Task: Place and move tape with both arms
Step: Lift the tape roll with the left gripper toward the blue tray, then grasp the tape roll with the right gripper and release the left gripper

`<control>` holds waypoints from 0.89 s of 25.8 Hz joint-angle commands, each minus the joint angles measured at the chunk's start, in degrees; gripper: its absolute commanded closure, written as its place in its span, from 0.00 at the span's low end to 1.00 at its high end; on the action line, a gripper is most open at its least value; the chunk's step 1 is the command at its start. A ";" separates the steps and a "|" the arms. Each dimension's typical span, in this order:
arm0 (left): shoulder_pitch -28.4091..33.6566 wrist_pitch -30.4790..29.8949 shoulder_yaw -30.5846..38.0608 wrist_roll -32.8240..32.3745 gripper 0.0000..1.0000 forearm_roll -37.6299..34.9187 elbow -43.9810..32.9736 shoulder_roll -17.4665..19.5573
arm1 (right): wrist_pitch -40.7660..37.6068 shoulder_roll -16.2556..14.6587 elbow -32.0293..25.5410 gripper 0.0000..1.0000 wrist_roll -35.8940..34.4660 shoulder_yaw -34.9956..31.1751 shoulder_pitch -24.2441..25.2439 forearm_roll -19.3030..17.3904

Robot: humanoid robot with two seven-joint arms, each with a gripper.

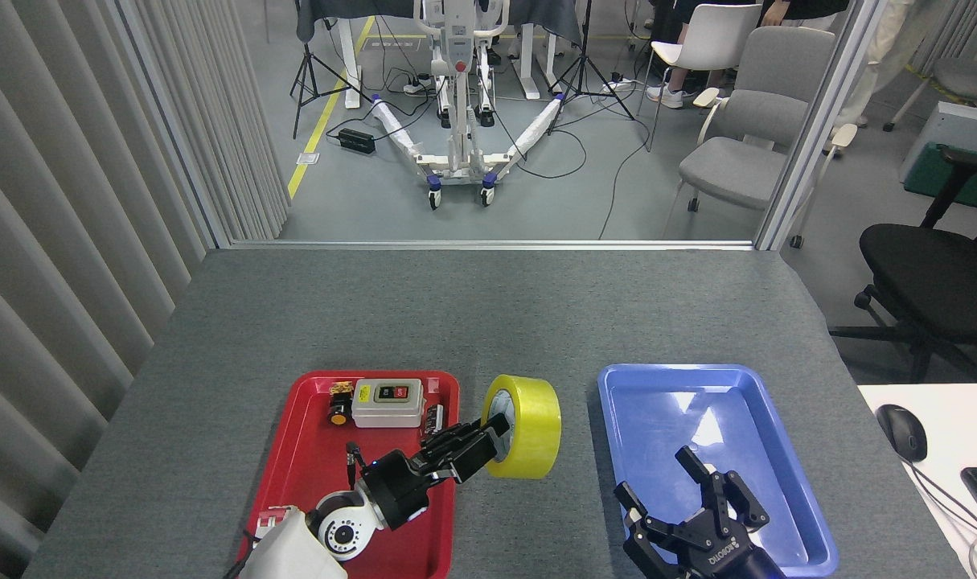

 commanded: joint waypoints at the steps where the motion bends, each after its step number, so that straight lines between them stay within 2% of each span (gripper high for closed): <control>1: 0.13 -0.12 0.17 -0.20 1.00 0.12 2.07 -2.06 | -2.80 -0.20 0.27 0.00 0.02 0.04 -0.09 -0.47; 9: 0.22 -0.12 -0.27 -0.29 1.00 0.12 4.00 -3.11 | -7.28 -0.55 2.20 0.00 0.81 0.57 -3.43 -4.42; 18: 1.97 -0.12 -0.35 -0.37 1.00 0.04 2.95 -3.99 | -9.66 -1.43 4.66 0.00 1.95 2.50 -5.19 -5.12; 21: 2.06 -0.12 -0.35 -0.37 1.00 0.04 1.80 -4.08 | -10.45 -1.61 6.50 0.00 2.57 4.70 -6.68 -9.78; 23: 2.06 -0.12 -0.44 -0.37 1.00 0.04 0.93 -4.08 | -11.06 -1.61 7.03 0.00 2.66 5.93 -7.38 -11.54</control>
